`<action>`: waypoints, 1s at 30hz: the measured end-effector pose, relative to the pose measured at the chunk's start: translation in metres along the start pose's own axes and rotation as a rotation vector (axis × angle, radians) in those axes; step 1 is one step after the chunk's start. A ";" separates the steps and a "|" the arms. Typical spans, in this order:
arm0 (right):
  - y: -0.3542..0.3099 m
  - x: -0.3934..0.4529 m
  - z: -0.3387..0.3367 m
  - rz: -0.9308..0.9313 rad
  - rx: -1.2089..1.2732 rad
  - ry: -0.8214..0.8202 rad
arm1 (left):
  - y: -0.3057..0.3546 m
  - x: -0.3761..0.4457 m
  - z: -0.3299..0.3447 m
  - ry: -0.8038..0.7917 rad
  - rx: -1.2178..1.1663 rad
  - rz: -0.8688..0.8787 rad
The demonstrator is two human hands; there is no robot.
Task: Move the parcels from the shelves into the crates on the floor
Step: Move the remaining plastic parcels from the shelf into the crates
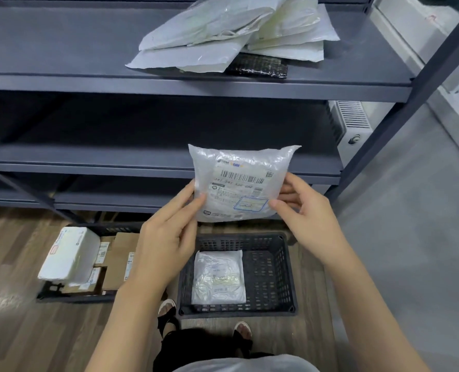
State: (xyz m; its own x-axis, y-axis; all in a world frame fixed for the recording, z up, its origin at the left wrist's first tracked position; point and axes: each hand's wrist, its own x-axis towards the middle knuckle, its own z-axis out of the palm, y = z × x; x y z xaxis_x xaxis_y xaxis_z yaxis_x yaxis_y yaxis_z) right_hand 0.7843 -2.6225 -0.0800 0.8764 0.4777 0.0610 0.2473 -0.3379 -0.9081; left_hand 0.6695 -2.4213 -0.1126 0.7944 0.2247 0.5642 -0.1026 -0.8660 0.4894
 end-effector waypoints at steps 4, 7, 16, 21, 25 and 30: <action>0.001 -0.006 0.004 0.016 -0.008 0.018 | 0.007 -0.006 0.000 -0.020 0.031 -0.046; 0.003 -0.010 0.010 0.038 -0.019 0.002 | 0.004 -0.012 -0.002 -0.025 0.057 -0.047; -0.005 -0.013 0.065 0.094 -0.068 -0.087 | -0.030 -0.044 -0.030 -0.057 0.038 -0.157; -0.017 -0.017 0.102 0.109 -0.102 -0.160 | -0.050 -0.064 -0.055 -0.075 0.028 -0.258; -0.017 -0.027 0.123 0.157 -0.133 -0.178 | -0.064 -0.075 -0.065 -0.113 -0.001 -0.293; 0.016 -0.051 0.137 0.254 -0.142 -0.179 | -0.081 -0.096 -0.043 -0.238 -0.079 -0.318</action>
State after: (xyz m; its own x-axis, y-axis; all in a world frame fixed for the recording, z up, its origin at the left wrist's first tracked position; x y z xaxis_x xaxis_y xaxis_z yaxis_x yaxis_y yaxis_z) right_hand 0.6871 -2.5405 -0.1544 0.8340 0.4944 -0.2449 0.0967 -0.5680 -0.8173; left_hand 0.5758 -2.3537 -0.1773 0.9094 0.3582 0.2113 0.1323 -0.7308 0.6696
